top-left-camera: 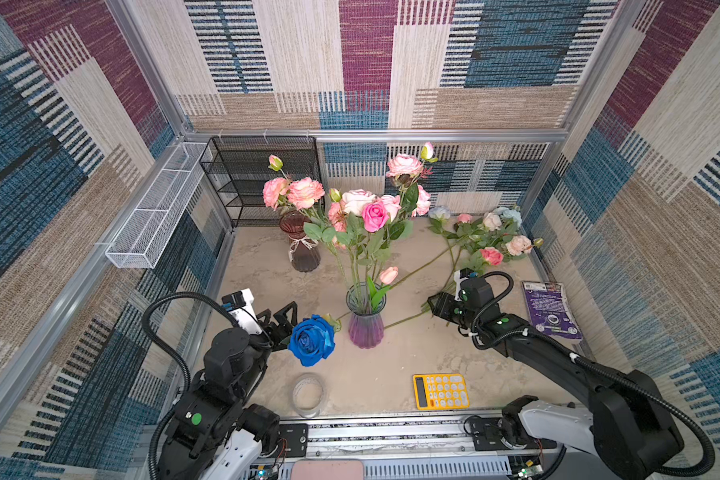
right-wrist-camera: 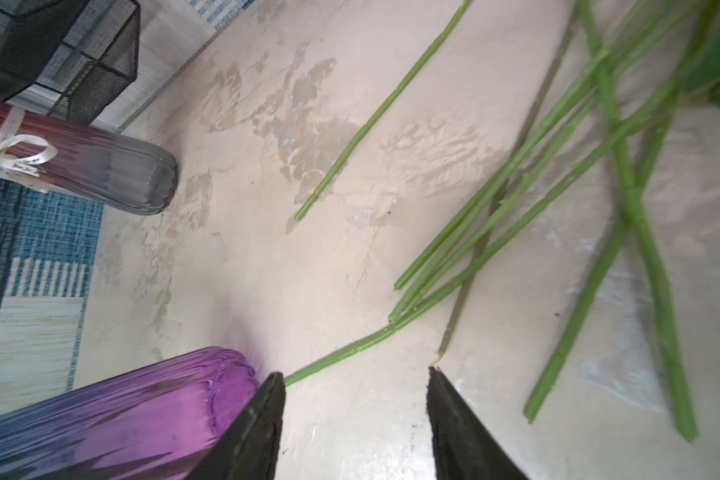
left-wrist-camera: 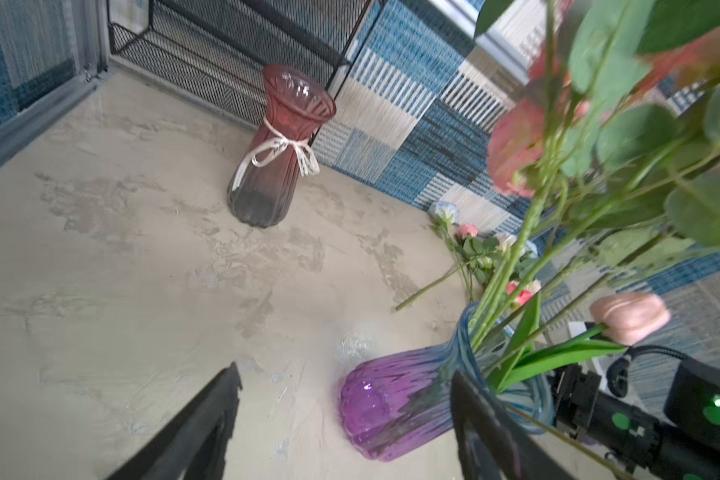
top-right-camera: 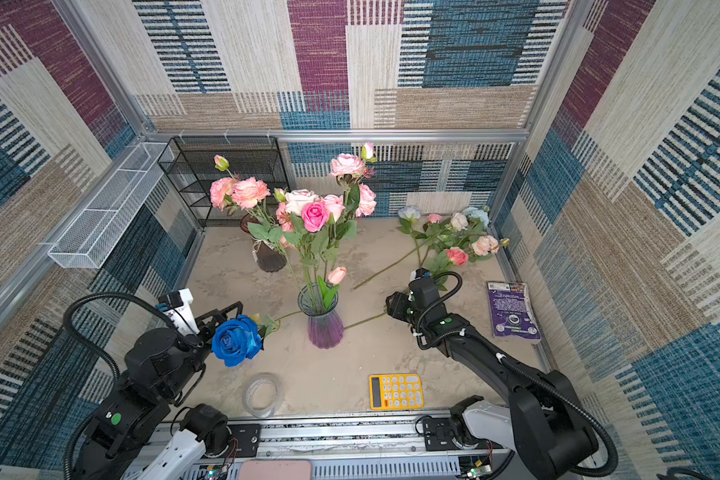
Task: Arrange the flowers into the vase
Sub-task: 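Reach both grippers to the purple-blue vase neck and close on it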
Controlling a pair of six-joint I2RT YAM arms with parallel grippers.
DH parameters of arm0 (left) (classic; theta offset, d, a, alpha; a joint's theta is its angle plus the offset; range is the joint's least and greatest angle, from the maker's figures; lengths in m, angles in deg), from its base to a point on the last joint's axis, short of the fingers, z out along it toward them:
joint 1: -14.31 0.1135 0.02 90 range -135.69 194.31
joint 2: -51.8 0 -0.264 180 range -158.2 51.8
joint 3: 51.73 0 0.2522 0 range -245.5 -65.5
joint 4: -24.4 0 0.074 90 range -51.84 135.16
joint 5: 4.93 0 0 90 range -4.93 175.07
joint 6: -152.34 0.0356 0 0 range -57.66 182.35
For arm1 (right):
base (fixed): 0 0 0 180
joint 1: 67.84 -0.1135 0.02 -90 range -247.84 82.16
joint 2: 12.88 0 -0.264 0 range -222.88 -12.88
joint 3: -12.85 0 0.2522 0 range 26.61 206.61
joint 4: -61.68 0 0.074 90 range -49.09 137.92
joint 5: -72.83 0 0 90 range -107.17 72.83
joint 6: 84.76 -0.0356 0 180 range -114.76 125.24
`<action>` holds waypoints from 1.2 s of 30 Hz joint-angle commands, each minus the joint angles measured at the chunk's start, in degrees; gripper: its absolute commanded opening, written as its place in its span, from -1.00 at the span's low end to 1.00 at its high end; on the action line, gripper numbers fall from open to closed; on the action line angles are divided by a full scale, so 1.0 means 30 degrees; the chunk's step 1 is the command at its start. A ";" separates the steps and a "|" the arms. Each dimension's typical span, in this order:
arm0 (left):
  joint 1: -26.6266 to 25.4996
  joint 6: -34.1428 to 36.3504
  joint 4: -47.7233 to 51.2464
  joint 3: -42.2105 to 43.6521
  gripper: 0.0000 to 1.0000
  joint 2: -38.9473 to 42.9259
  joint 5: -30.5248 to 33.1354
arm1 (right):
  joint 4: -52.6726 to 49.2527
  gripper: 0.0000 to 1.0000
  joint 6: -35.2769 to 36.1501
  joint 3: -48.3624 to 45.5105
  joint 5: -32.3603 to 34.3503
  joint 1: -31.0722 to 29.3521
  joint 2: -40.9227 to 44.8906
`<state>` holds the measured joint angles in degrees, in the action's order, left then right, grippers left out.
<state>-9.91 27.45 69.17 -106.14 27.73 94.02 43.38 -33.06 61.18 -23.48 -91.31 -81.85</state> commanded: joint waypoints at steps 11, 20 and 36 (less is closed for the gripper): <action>0.0442 -0.2642 -0.7785 0.1755 0.67 -0.4782 -0.7937 | 0.5240 0.18 0.0226 0.0908 -0.7520 -0.1504 0.1040; 0.0535 -0.3600 -0.9813 0.1735 0.31 -0.7088 -1.0188 | 0.5986 0.14 -0.0181 0.2742 -0.8292 -0.3577 -0.0047; 0.0525 -0.4695 -1.2900 0.1836 -0.30 -1.0200 -1.2990 | 0.3418 -0.21 0.0595 0.4743 -0.6860 -0.5042 -0.2133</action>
<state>-8.34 14.34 33.85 -100.85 -2.15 57.54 55.58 -32.14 74.49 -45.53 -106.13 -87.73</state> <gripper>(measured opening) 0.371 0.409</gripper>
